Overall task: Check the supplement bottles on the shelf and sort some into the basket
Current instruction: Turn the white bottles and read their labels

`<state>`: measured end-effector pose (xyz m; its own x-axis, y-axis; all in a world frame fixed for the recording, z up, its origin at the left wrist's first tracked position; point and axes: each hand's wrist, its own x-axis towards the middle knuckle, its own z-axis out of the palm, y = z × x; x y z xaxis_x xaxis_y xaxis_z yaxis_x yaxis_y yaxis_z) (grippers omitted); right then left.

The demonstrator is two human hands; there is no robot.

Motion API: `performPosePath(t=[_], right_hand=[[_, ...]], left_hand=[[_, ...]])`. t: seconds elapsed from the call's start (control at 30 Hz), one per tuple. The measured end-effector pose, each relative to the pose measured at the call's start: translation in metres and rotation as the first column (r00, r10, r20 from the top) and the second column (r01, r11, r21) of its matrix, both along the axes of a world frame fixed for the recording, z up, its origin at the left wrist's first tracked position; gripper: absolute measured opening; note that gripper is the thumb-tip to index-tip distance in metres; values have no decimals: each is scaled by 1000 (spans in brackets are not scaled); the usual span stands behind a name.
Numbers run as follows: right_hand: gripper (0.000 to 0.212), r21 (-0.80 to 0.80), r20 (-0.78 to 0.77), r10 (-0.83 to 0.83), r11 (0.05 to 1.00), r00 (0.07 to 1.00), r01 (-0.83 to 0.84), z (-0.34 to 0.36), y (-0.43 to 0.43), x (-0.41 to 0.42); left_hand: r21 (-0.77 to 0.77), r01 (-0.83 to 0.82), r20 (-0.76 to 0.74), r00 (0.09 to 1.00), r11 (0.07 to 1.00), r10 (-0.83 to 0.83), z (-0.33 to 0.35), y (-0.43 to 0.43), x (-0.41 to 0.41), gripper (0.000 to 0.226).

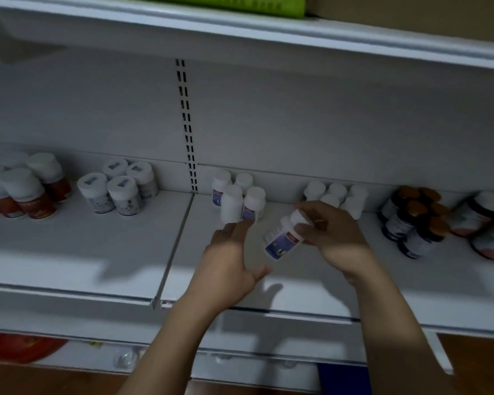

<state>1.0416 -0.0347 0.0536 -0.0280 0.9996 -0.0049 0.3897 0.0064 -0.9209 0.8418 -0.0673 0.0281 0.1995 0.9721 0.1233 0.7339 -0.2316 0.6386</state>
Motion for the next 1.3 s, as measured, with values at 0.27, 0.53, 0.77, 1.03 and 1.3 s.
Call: performPosePath(t=[0.27,0.53,0.77,1.03,1.3], right_hand=[[38,89,-339,191,981,921,-170,19,-50,-19],[41,79,-519,185,983,834,-169,14,-70,-44],[38,38,-514,145,989,845,-146,21,-70,-69],[26,11,-465,34,999,885,-32,29,-67,-92],[36,-2,-472,57,998,880,-65,27,-70,-101]], left_hand=[[-86,235,346,918,968,-192,22,-30,-20,71],[-68,244,462,867,967,-186,22,-45,-45,67],[56,149,418,895,987,-158,19,-47,-61,71],[180,119,325,930,976,-173,15,-44,-71,82],[131,92,512,846,987,-147,18,-47,-83,25]])
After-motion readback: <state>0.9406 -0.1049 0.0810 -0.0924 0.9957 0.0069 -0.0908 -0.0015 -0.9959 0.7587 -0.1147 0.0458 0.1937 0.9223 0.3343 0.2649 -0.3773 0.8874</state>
